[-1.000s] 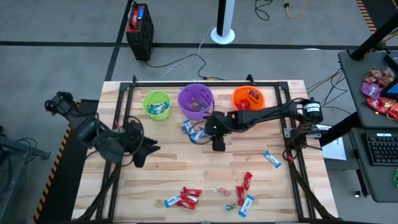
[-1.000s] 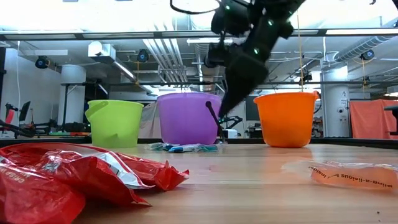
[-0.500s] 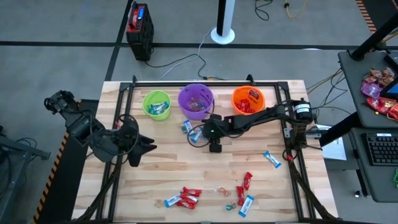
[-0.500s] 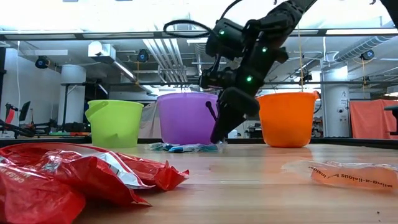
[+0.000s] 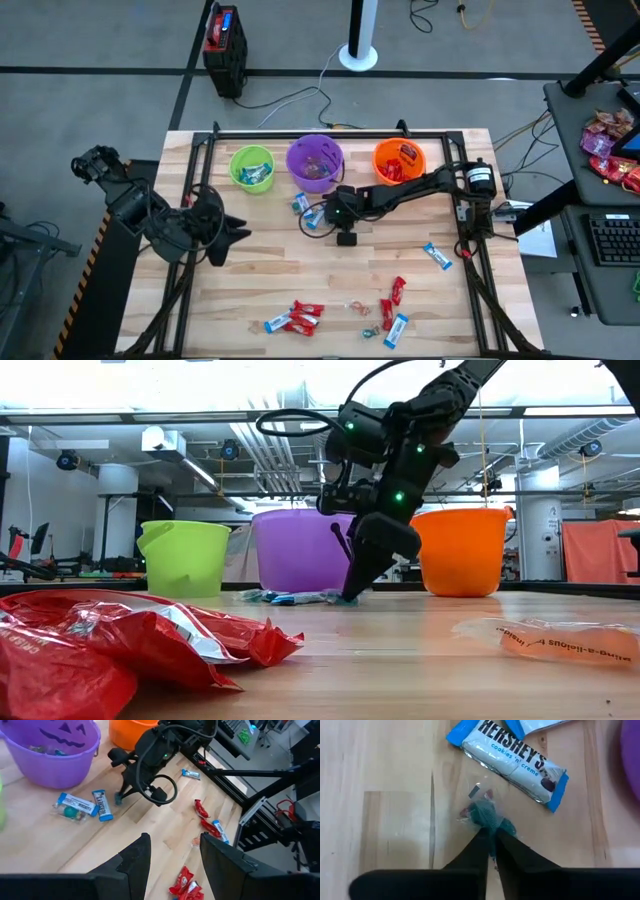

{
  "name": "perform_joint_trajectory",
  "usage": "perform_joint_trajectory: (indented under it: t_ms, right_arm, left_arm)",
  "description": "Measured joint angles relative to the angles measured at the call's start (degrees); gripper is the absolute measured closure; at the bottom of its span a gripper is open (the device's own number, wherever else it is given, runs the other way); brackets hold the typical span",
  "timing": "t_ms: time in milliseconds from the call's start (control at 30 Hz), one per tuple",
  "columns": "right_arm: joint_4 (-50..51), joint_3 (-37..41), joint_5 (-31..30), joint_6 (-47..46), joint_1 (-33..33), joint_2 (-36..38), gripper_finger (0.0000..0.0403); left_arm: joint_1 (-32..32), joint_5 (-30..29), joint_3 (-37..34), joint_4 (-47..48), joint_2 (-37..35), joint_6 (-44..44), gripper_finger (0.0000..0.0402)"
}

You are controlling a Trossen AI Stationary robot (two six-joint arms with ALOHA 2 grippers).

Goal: Sort candy by brand, put in halloween buckets
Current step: Put the blue gummy into the purple bucket

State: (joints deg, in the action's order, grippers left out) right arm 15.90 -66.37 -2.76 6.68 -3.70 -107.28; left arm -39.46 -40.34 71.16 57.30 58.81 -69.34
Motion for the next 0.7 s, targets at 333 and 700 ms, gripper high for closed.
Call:
perform_joint_trajectory:
  t_ms: [333,700]
  right_arm:
    - [1.16,-0.45,1.51,-5.55,0.06,5.29,0.0391]
    - [0.96,-11.91,1.23,-12.7,-5.59,16.32,0.0391]
  left_arm:
    - [0.09,-0.39,-0.02,2.78,-0.06,-0.15,0.0248]
    - [3.5,-8.03,0.07,5.73,-0.55,3.85,0.0248]
